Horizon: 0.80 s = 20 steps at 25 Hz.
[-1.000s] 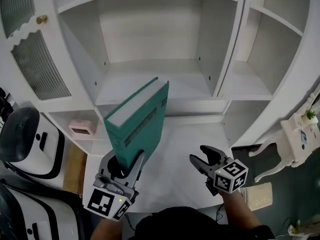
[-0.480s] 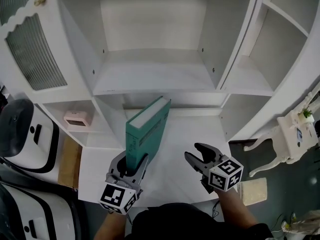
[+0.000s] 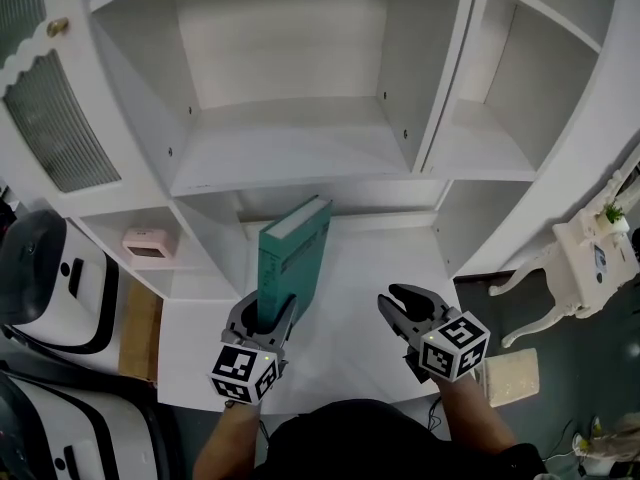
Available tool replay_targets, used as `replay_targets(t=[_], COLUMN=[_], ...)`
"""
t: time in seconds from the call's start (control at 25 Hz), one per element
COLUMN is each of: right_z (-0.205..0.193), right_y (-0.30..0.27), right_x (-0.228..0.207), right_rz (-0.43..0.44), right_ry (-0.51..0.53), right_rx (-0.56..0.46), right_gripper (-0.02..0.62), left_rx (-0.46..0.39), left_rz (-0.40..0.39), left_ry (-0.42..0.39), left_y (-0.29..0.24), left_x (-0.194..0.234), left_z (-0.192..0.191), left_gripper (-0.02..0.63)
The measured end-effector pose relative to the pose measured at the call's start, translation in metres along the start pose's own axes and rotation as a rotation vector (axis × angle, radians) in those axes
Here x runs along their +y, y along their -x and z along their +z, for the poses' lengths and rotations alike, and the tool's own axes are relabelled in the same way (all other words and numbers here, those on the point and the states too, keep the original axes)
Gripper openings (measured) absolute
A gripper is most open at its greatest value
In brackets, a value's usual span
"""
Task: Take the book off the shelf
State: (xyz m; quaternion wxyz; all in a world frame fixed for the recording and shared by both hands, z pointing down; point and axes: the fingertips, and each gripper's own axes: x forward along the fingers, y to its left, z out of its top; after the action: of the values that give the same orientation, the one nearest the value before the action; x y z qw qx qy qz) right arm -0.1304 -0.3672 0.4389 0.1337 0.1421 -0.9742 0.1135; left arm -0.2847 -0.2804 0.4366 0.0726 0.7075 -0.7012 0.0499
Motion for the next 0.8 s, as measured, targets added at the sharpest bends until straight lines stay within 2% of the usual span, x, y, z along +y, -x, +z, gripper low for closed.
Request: replay_targets(t=[0.16, 0.24, 0.52, 0.8], right_z=[0.006, 0.01, 0.027, 0.036], right_y=[0.012, 0.018, 0.028, 0.032], right_x=[-0.002, -0.002, 0.001, 0.004], right_rz=[-0.013, -0.012, 0.021, 0.049], right_ry=[0.039, 0.069, 0.141, 0.136], right_rx=[-0.039, -0.059, -0.105, -0.157], right_gripper=[0.035, 0.018, 0.014, 0.012], left_rx=[0.022, 0.028, 0.065, 0.085], left_rz=[0.009, 0.02, 0.04, 0.056], left_ry=[0.015, 0.025, 0.002, 0.048], left_y=[-0.01, -0.013, -0.023, -0.03], left_x=[-0.002, -0.002, -0.002, -0.002], left_z=[-0.003, -0.001, 0.006, 0.008], left_gripper=[0.153, 0.153, 0.153, 0.153])
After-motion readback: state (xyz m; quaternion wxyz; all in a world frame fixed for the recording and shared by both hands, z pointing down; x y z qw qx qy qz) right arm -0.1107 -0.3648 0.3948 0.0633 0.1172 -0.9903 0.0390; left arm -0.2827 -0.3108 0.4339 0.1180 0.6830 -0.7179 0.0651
